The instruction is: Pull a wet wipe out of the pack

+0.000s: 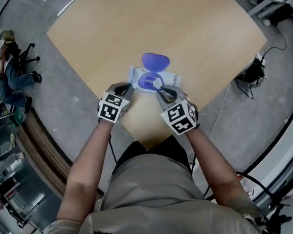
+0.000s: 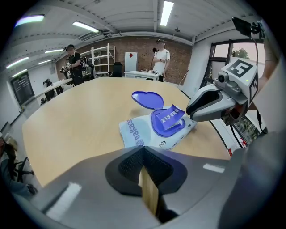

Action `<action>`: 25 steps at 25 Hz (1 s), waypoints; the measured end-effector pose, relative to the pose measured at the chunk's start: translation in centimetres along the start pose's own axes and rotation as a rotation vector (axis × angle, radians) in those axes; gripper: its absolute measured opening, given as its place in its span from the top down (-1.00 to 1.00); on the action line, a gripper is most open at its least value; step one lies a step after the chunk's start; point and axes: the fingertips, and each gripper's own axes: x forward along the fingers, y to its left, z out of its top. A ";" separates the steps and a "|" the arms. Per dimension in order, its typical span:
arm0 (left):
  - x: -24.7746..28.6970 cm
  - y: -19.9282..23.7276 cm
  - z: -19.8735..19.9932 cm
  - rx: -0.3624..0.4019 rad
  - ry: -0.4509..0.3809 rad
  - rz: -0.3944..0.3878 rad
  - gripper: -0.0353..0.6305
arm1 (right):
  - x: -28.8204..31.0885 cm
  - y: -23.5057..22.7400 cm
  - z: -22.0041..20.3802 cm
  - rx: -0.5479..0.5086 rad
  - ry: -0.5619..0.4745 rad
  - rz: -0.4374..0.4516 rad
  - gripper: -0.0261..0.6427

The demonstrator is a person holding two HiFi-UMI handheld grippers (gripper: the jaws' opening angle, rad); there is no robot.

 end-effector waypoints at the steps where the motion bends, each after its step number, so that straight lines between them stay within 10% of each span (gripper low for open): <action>1: 0.1 0.0 -0.1 -0.003 0.001 -0.001 0.88 | 0.3 0.0 0.0 -0.001 0.000 0.002 0.76; 25: 2.0 -0.4 -1.7 -0.008 0.032 0.000 0.88 | 2.3 -1.4 -1.4 0.068 -0.018 -0.029 0.91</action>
